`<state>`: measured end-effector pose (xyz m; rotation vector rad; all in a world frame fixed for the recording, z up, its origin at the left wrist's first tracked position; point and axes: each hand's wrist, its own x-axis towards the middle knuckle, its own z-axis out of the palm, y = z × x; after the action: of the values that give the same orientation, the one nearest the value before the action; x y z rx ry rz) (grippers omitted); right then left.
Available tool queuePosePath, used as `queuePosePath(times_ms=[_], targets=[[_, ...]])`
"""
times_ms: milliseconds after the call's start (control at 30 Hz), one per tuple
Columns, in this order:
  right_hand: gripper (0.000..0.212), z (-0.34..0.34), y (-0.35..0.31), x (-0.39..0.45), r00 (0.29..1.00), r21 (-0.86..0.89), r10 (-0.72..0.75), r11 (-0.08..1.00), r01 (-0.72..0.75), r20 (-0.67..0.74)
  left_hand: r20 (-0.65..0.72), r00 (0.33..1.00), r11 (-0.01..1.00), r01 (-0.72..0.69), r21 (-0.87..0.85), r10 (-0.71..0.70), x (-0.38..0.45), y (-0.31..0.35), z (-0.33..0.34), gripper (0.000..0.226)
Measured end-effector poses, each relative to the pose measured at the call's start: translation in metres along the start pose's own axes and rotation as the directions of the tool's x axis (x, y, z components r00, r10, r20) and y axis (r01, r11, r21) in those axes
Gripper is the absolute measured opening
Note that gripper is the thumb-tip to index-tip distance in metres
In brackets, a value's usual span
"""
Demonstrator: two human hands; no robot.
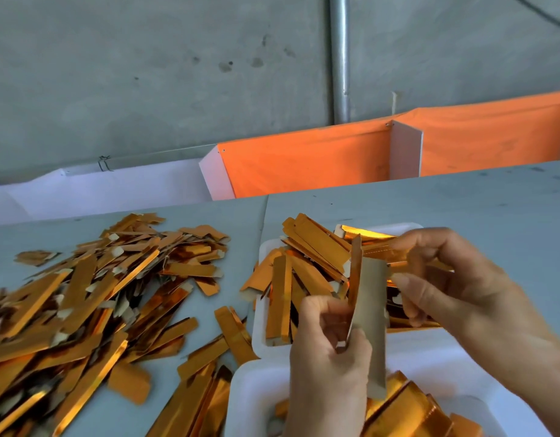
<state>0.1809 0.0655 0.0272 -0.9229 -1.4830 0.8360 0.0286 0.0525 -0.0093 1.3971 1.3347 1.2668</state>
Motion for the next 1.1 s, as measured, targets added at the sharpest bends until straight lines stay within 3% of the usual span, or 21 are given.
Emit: queuePosePath(times_ms=[100, 300, 500, 633, 667, 733, 833, 900, 1100], targets=[[0.019, 0.002, -0.007, -0.005, 0.997, -0.208, -0.005, 0.978, 0.023, 0.082, -0.011, 1.000, 1.000, 0.012, -0.004, -0.012, 0.000, 0.002, 0.000, 0.021], [0.023, 0.005, -0.004, -0.004, 0.976, -0.364, 0.154, 0.927, -0.089, 0.156, 0.040, 0.999, 0.999, 0.000, -0.036, 0.002, -0.002, 0.003, -0.001, 0.030], [0.007, 0.000, -0.002, -0.001, 0.932, -0.069, 0.229, 0.973, -0.218, 0.282, 0.058, 0.996, 0.998, -0.064, -0.026, 0.065, -0.001, 0.002, -0.004, 0.040], [0.007, -0.004, 0.003, 0.000, 0.923, 0.040, 0.241, 0.963, -0.265, 0.300, 0.136, 0.990, 0.995, -0.015, -0.097, 0.028, -0.001, 0.005, -0.009, 0.020], [0.007, -0.004, 0.003, -0.001, 0.923, 0.059, 0.238, 0.962, -0.267, 0.302, 0.150, 0.988, 0.993, -0.013, -0.114, 0.031, 0.000, 0.005, -0.010, 0.029], [0.007, -0.005, 0.003, -0.001, 0.922, 0.088, 0.242, 0.956, -0.280, 0.303, 0.131, 0.989, 0.993, -0.056, -0.104, 0.069, 0.000, 0.002, -0.012, 0.037], [0.009, -0.004, 0.006, -0.001, 0.920, 0.105, 0.244, 0.952, -0.288, 0.307, 0.092, 0.989, 0.990, -0.106, -0.095, 0.114, 0.002, 0.001, -0.010, 0.009], [0.009, -0.001, 0.007, -0.002, 0.929, 0.080, 0.225, 0.963, -0.258, 0.295, 0.092, 0.984, 0.988, -0.149, -0.038, 0.152, 0.002, -0.005, -0.007, 0.022], [0.010, 0.014, 0.013, -0.005, 0.977, 0.050, 0.106, 0.992, -0.117, 0.186, 0.091, 0.981, 0.983, -0.165, -0.078, 0.172, 0.003, -0.006, -0.008, 0.033]])
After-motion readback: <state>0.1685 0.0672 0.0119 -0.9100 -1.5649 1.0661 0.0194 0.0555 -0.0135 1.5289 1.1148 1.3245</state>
